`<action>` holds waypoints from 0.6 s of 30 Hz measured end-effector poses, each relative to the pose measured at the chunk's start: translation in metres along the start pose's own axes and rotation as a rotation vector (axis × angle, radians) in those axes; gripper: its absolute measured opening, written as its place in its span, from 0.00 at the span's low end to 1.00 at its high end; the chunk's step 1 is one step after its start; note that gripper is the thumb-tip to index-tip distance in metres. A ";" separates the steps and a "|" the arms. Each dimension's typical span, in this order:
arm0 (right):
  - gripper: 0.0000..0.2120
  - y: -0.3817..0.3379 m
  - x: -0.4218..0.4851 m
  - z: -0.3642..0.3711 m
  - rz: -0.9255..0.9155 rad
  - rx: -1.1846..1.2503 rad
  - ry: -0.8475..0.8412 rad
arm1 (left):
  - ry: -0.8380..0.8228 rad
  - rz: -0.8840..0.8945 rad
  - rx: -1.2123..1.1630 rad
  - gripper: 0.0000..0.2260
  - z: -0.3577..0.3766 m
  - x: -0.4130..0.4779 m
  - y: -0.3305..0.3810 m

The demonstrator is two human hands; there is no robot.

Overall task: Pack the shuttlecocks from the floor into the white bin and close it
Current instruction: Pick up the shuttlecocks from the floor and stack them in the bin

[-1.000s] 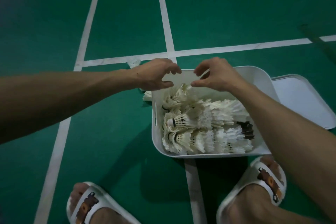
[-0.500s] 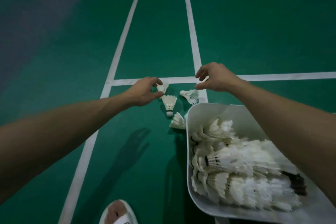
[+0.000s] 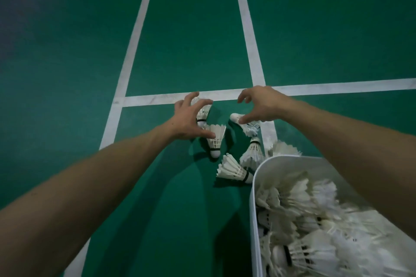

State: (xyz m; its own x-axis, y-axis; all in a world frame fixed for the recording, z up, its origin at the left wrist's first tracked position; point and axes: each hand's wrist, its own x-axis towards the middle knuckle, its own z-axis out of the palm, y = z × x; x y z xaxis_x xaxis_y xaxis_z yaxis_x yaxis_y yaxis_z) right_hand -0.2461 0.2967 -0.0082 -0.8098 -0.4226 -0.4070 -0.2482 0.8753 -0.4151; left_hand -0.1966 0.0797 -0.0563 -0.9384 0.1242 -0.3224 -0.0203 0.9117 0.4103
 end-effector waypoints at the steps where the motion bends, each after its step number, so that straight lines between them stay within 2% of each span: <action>1: 0.30 0.001 0.003 0.002 0.003 0.010 -0.024 | -0.007 0.026 0.028 0.39 0.000 0.003 -0.002; 6: 0.30 0.004 0.015 0.012 0.037 0.036 -0.152 | 0.059 0.073 -0.037 0.21 0.006 0.008 0.001; 9: 0.28 0.006 0.018 0.015 0.027 0.014 -0.130 | 0.059 0.074 -0.067 0.13 0.007 0.009 0.000; 15: 0.24 0.006 0.017 0.009 0.021 0.035 -0.003 | 0.115 0.028 -0.258 0.12 -0.001 0.011 -0.003; 18: 0.24 0.004 0.009 0.002 0.000 0.079 0.048 | 0.160 0.021 -0.271 0.13 -0.001 0.004 -0.001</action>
State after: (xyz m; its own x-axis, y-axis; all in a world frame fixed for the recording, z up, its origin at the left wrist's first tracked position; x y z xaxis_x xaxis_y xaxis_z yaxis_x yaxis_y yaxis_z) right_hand -0.2535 0.2962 -0.0156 -0.8347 -0.4096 -0.3681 -0.2073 0.8530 -0.4790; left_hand -0.2011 0.0792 -0.0568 -0.9815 0.0587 -0.1822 -0.0717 0.7696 0.6345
